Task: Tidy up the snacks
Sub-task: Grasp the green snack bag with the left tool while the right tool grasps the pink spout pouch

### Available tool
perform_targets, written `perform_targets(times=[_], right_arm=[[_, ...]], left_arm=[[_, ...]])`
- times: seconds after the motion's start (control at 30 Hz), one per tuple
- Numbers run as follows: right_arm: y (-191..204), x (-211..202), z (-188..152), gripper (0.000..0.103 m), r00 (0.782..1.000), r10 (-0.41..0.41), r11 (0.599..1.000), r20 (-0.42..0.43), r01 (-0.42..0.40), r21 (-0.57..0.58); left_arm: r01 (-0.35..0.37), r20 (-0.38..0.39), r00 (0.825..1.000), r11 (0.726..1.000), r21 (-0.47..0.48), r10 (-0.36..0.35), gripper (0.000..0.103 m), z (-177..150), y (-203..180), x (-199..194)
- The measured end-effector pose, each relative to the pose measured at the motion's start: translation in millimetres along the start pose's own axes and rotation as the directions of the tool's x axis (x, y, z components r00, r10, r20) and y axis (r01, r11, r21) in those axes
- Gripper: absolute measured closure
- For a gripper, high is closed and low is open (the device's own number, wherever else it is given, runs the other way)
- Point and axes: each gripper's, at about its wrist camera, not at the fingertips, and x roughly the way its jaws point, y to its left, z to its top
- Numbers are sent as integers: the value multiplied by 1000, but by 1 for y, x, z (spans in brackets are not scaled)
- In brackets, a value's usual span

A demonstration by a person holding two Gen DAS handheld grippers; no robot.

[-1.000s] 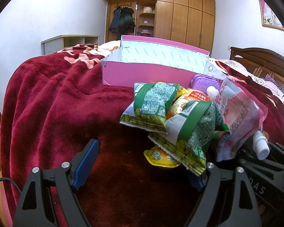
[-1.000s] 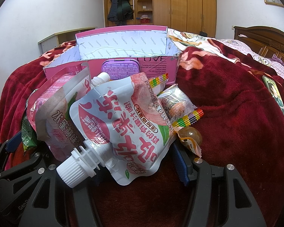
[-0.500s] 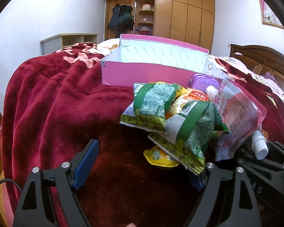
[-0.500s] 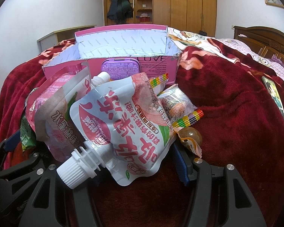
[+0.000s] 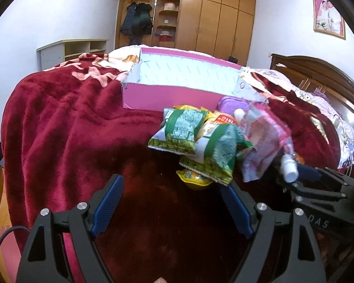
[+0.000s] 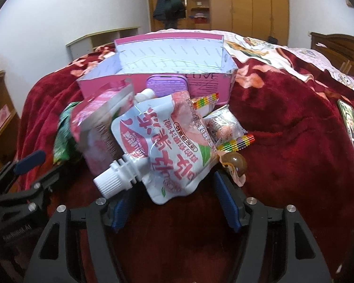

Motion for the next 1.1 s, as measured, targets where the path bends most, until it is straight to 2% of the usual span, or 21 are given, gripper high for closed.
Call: perform_targets(times=[0.3, 0.67, 0.8, 0.87, 0.93, 1.1], right_arm=[[-4, -19, 0, 36, 998, 56, 998, 17, -56, -16], [-3, -32, 4, 36, 992, 121, 991, 29, -120, -52], [-5, -36, 4, 36, 990, 136, 989, 27, -134, -61], [-6, -37, 5, 36, 991, 128, 990, 35, -125, -62], [-9, -37, 8, 36, 992, 121, 991, 40, -118, -58], [-16, -30, 16, 36, 994, 104, 993, 37, -102, -53]], left_arm=[[15, 32, 999, 1000, 27, -16, 16, 10, -2, -18], [-33, 47, 998, 999, 24, 32, 18, 35, 2, -9], [-19, 53, 998, 999, 37, 17, 25, 44, 1, -3], [-9, 47, 999, 999, 38, 7, 30, 47, 1, 2], [8, 21, 1000, 999, 34, -9, 40, 50, 1, 10], [28, -11, 1000, 999, 46, -27, 45, 52, -3, 24]])
